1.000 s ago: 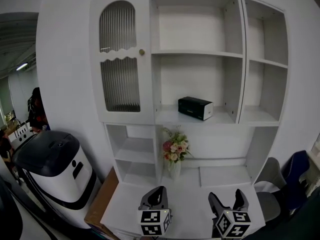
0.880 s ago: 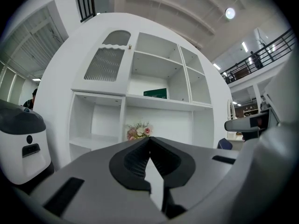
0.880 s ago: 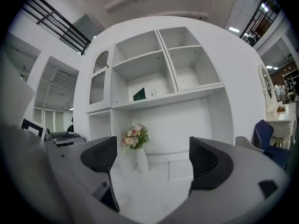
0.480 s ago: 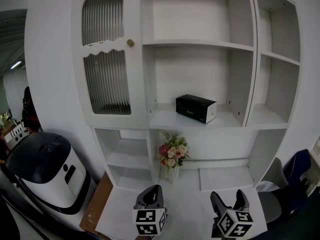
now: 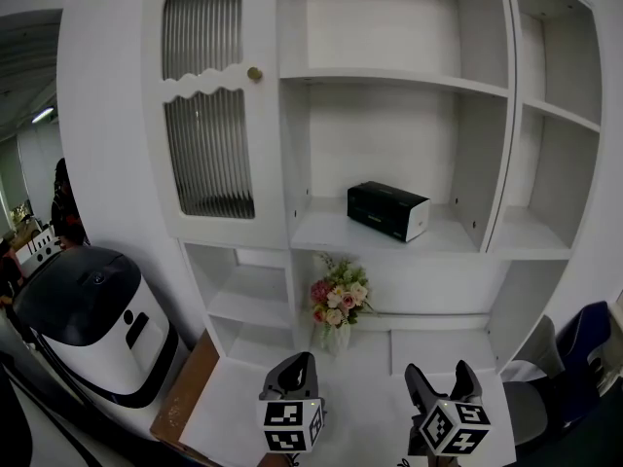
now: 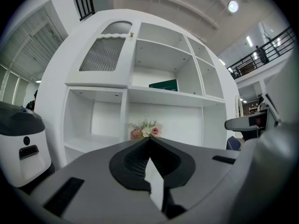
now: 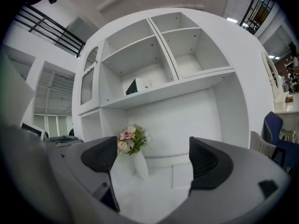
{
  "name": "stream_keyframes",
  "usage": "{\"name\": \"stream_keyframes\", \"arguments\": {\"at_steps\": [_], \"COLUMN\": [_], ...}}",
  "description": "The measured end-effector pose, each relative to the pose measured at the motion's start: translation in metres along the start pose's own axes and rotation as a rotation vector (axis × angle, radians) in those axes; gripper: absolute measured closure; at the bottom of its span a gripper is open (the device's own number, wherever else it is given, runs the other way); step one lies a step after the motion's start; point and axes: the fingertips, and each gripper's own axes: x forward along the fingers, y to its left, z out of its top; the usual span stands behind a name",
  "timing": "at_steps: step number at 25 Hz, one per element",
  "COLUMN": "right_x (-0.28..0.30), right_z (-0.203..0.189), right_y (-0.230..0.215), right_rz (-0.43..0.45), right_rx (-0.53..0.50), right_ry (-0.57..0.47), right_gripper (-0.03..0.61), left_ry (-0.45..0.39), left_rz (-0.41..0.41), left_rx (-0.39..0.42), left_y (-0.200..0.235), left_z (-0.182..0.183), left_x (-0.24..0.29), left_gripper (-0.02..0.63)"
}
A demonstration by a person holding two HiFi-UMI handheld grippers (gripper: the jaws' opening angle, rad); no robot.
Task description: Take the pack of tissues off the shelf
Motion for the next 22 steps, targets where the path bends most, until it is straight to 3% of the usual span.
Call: {"name": "stream_keyframes", "arguments": {"at_steps": [9, 22], "right_x": [0.003, 0.021], "right_z": [0.014, 0.072], "right_y": [-0.002, 0.013], "right_rz": [0.017, 0.088], "right_rx": [-0.034, -0.086], "right_ry": [-0.008, -0.052], "right_gripper": [0.106, 0.104], "left_ry": [0.009, -0.037], "left_rz": [0.020, 0.046], "left_rx": [-0.017, 0.036], "left_y": [0.003, 0.022], "left_z": [-0.005, 0.036], "left_x": [0.000, 0.007], "left_gripper": [0.600, 0.600]}}
